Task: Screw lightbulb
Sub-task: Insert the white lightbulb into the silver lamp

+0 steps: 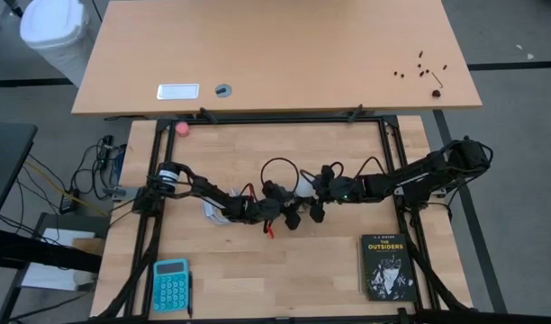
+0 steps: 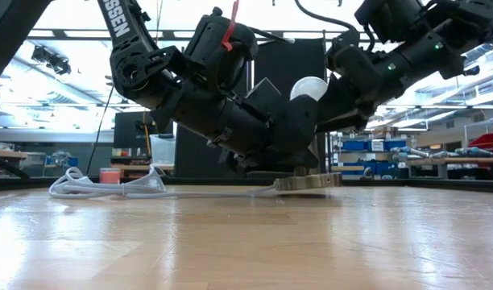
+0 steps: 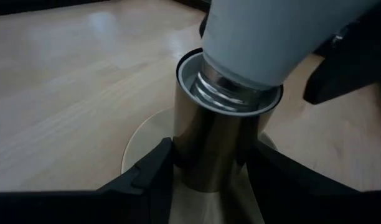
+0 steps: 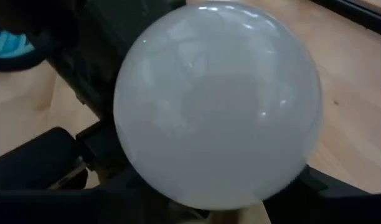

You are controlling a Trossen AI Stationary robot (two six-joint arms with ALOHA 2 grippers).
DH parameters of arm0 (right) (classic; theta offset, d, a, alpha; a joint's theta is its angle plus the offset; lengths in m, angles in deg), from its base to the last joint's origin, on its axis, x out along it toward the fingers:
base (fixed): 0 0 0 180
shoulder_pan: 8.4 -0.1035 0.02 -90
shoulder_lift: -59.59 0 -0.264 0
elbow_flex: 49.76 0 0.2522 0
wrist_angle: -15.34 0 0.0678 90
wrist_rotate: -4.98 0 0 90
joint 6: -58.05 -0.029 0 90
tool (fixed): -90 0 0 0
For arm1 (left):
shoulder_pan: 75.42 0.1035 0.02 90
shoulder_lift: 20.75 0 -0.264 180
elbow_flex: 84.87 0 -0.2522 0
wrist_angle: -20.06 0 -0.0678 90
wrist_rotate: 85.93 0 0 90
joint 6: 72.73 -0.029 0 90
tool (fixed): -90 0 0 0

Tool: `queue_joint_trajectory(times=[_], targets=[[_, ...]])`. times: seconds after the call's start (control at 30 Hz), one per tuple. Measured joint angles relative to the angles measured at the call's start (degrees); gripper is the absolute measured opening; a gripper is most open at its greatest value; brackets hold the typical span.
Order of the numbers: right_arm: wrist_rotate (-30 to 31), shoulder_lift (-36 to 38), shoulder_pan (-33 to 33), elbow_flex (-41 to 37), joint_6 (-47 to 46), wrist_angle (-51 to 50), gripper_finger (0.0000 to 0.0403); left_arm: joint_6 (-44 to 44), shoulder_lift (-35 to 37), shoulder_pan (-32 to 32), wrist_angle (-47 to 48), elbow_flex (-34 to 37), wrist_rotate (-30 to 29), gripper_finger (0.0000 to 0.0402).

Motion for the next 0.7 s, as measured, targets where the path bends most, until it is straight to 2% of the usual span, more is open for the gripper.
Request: queue_joint_trajectory(times=[0.3,0.7], targets=[[-1.80,0.00,-0.26,0.01,-1.54,0.13,0.0224,0.70,0.00,-0.05,0.08,0.00,-0.25,0.0188],[-4.13,4.99,-0.50,0.07,1.16,-7.05,0.0269,0.77,0.00,0.02,0.00,0.00,-0.08,0.0188]])
